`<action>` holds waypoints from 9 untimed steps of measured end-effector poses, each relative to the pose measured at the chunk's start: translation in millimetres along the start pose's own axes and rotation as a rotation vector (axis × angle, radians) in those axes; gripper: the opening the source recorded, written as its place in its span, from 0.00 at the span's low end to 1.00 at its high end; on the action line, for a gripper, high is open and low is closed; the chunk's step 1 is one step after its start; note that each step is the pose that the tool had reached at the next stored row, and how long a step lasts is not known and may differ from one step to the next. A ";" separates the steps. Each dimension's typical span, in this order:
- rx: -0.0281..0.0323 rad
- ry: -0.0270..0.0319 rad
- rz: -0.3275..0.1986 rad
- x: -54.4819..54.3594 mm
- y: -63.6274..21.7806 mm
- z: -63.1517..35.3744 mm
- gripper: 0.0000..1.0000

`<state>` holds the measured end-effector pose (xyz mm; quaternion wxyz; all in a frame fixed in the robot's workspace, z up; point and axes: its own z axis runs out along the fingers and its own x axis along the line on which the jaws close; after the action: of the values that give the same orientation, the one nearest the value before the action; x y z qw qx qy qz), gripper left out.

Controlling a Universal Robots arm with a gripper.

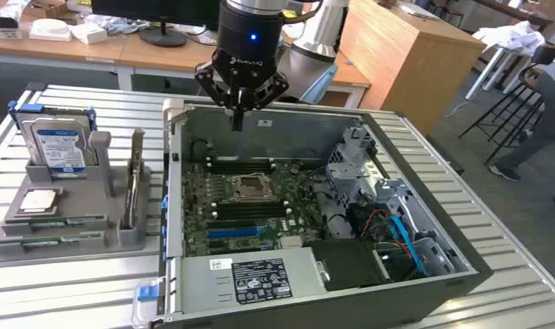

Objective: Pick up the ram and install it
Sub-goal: 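Reach for the ram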

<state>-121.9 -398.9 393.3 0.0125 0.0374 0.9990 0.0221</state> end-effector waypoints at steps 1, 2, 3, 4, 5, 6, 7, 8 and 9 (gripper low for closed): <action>0.0000 0.0000 0.000 0.0 0.0 0.0 0.10; 0.0001 0.0000 0.000 0.0 0.0 0.0 0.10; 0.0001 0.0000 0.000 0.0 0.0 0.0 0.10; 0.0000 0.0000 0.000 0.0 0.0 0.0 0.10; 0.0000 0.0000 0.000 0.0 0.0 0.0 0.10; 0.0000 0.0000 0.000 0.0 0.0 0.0 0.10; 0.0000 0.0000 0.000 0.0 0.0 0.0 0.10; 0.0001 0.0000 0.000 0.0 0.0 0.0 0.10; 0.0000 0.0000 0.000 0.0 0.0 0.0 0.10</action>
<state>-121.9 -398.9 393.3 0.0125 0.0374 0.9990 0.0221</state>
